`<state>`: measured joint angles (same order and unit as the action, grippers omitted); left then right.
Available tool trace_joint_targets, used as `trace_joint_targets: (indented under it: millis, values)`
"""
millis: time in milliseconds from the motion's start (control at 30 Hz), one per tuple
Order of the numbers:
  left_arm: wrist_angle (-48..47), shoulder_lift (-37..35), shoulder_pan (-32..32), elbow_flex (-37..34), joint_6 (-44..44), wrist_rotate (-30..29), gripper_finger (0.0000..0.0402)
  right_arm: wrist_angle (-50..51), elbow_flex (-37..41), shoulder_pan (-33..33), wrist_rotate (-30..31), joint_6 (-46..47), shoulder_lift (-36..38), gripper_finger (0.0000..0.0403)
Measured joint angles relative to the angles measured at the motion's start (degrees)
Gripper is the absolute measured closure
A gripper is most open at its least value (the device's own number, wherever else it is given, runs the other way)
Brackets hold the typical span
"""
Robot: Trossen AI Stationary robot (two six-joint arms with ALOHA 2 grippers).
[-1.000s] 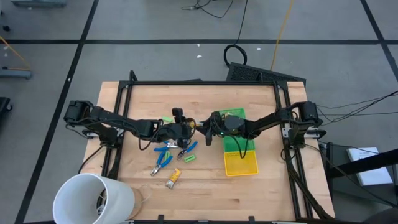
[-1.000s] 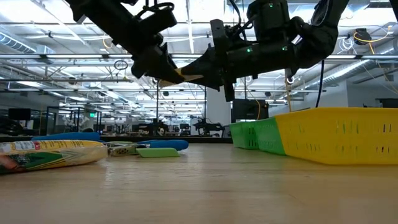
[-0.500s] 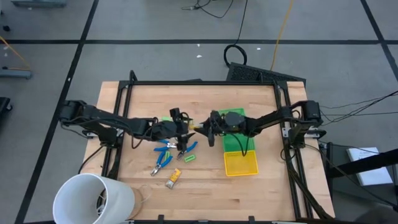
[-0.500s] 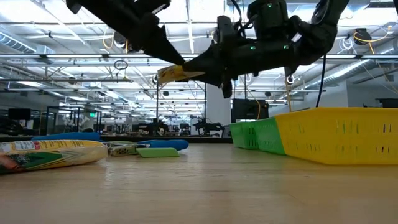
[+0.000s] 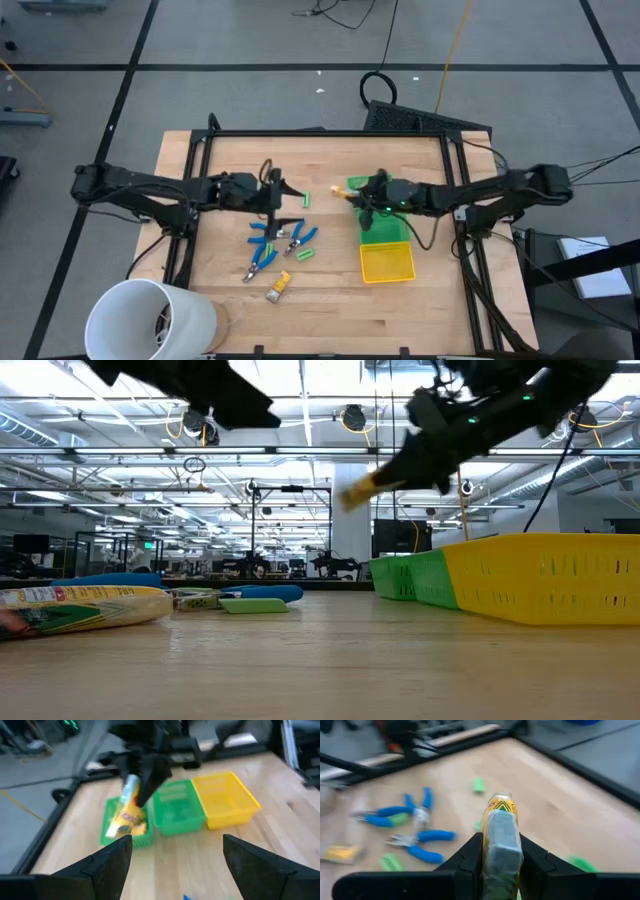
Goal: Pick & Place School Supplies
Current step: Put the yellow crayon box into the top green bin
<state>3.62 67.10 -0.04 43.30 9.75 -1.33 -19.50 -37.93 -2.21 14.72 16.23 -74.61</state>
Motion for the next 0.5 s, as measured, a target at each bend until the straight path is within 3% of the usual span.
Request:
trace_joint_targets:
  millis: [167,500]
  values:
    - [11.13,-3.08,3.29,-7.71,-3.03,-0.08,0.0093,3.28,7.52,2.05,10.76,3.41,7.84,0.0333]
    - [27.58,-1.94,5.33,-13.94,-5.50,-0.43,0.0082,-13.66,22.06,1.81,10.62,1.82,11.74,0.0333]
